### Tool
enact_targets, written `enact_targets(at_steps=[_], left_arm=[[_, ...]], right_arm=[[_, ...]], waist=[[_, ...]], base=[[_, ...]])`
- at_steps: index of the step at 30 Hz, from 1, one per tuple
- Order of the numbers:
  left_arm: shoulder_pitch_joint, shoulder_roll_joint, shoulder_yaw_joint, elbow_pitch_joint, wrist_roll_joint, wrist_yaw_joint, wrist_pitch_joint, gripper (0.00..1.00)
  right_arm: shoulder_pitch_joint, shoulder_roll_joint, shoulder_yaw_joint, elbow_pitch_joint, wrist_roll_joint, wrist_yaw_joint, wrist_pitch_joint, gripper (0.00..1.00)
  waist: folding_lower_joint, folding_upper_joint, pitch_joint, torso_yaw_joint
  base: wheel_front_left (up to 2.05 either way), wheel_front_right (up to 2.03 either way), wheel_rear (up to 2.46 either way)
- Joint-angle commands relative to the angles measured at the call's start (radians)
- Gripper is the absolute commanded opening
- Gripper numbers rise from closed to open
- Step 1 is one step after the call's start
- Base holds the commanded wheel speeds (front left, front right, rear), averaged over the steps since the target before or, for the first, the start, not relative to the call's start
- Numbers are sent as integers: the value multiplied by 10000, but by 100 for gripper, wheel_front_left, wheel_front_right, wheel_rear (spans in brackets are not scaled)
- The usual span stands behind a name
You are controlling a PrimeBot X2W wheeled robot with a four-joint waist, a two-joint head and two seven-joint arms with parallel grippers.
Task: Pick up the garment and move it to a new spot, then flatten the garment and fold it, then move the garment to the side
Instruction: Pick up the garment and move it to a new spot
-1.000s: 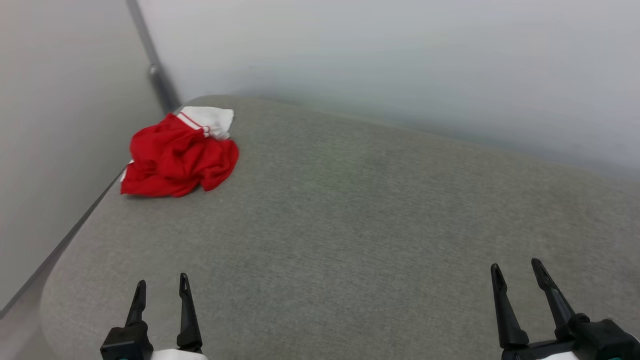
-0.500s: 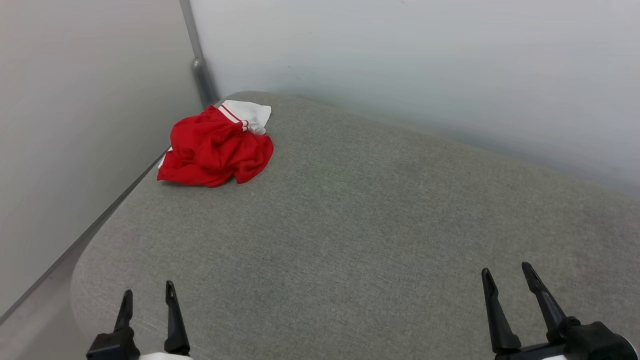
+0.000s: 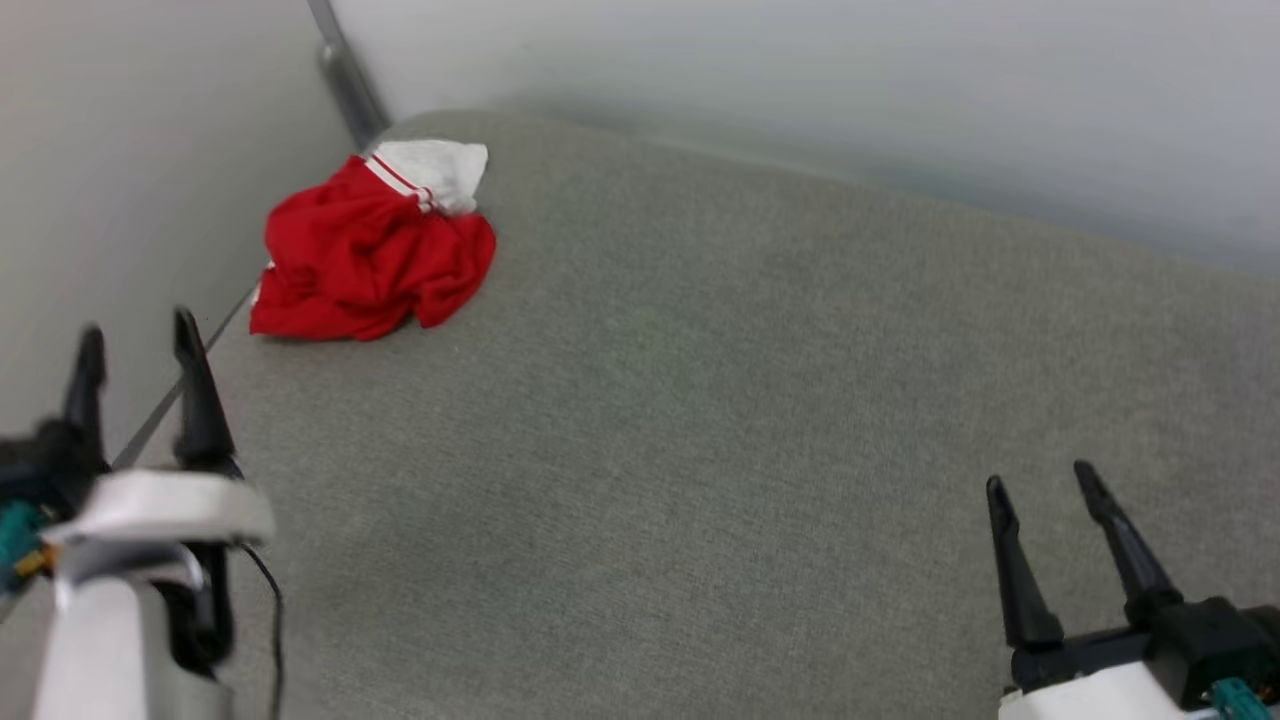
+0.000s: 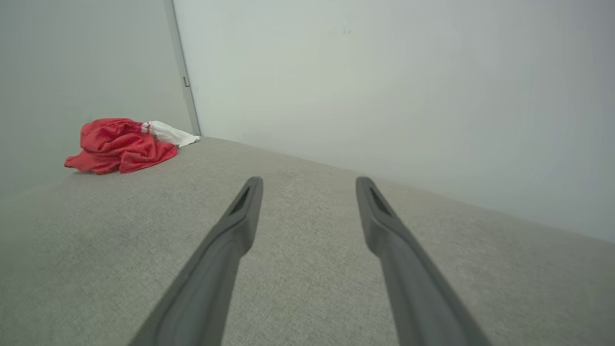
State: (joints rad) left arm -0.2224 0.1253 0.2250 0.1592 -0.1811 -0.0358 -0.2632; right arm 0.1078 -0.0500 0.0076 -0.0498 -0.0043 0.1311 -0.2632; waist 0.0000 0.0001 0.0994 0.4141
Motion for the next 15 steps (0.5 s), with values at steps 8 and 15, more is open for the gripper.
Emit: enact_targets(at_steps=[8,15], left_arm=[[-3373,1396,751,1600,-720,-481,-6,100],[-6130,2878,704,3314,-1435,-816,436,100]], right_arm=[[-1002,-3,-601,-598,-844,-5,-25,100],[-1629,-3,-805,-1292,-1443,-7,-25,100]], waist=[[0,-1,2322,-596],[0,-1,3860,-885]], base=[[0,0,0],[0,0,0]])
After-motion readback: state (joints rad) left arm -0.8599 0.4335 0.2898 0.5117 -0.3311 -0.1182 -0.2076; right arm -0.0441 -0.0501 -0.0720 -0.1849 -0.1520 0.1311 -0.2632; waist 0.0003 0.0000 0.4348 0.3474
